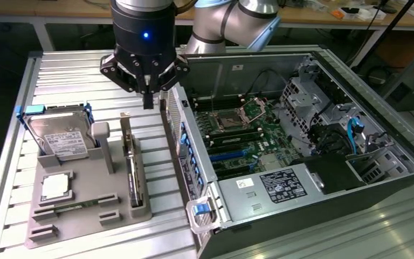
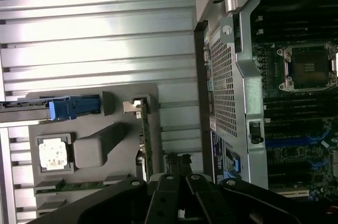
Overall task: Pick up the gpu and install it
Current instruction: 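Reach for the gpu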
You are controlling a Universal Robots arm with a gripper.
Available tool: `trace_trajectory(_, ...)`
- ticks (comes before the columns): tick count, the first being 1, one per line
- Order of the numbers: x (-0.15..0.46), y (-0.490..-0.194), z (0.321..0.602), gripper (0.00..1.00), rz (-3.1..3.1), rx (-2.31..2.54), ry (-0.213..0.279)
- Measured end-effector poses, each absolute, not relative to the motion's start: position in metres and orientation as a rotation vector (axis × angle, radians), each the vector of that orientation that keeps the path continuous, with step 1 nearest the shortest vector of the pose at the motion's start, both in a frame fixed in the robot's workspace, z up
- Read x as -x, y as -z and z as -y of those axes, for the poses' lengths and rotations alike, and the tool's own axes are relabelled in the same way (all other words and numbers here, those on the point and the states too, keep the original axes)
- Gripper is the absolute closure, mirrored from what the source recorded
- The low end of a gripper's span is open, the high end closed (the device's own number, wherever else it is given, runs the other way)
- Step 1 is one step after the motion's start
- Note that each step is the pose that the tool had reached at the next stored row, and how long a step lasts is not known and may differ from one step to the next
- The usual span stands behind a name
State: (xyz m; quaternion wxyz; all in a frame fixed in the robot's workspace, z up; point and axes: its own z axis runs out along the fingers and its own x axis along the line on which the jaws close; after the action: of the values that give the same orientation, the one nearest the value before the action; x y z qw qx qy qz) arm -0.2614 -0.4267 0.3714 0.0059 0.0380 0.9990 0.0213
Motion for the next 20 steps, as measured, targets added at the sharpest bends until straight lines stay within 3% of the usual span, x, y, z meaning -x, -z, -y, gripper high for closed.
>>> trace_trajectory(20,0.298,-0.366,0.437,0.89,-3.13,-0.119,-0.066)
